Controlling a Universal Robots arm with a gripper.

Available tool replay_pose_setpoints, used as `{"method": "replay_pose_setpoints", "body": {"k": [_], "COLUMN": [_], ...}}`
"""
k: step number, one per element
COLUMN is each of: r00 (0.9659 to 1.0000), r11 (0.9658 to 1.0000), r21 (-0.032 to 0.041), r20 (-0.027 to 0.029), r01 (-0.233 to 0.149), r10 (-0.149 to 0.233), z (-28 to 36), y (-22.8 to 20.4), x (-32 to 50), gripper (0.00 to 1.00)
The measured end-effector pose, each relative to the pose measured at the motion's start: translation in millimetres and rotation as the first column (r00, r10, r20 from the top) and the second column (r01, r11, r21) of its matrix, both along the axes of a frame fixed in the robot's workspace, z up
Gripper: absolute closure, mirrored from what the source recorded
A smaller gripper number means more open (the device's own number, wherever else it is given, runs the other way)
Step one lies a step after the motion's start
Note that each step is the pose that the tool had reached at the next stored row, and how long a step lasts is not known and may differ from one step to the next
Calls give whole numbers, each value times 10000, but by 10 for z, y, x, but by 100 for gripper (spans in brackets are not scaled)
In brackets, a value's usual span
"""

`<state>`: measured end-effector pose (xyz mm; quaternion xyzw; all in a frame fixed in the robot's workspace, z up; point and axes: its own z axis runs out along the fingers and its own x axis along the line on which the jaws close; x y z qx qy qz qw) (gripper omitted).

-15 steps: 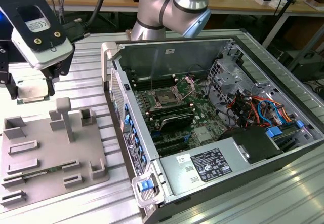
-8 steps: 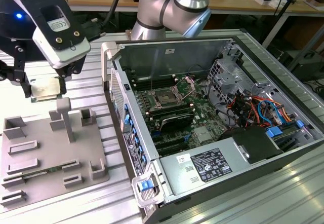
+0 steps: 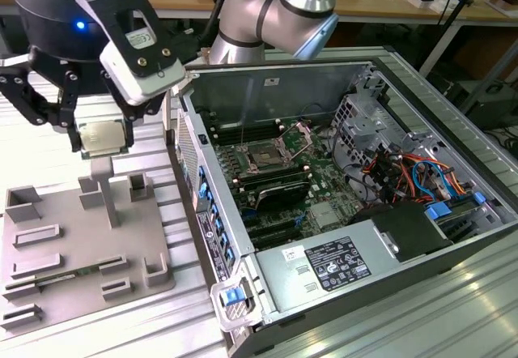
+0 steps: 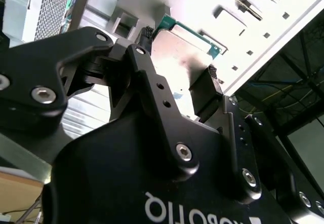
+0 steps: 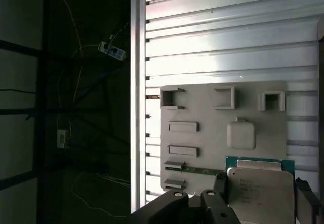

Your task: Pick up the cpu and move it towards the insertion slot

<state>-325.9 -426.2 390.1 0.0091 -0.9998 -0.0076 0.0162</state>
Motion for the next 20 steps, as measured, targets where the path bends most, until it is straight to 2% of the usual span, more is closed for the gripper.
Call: {"method": "replay_pose_setpoints", "body": {"k": [2,7,11,18,20], "r00": [10000,10000,10000,10000,10000], "r11": [10000,10000,10000,10000,10000], "r21": [0,1,0,0,0], "r20": [0,0,0,-1,0], "r01": [0,-1,0,0,-1], "r10": [0,1,0,0,1], "z": [0,10,10,10,10], "y": [0,0,0,1,1], "x": [61,124,268,454,554], "gripper": [45,45,45,45,45]}}
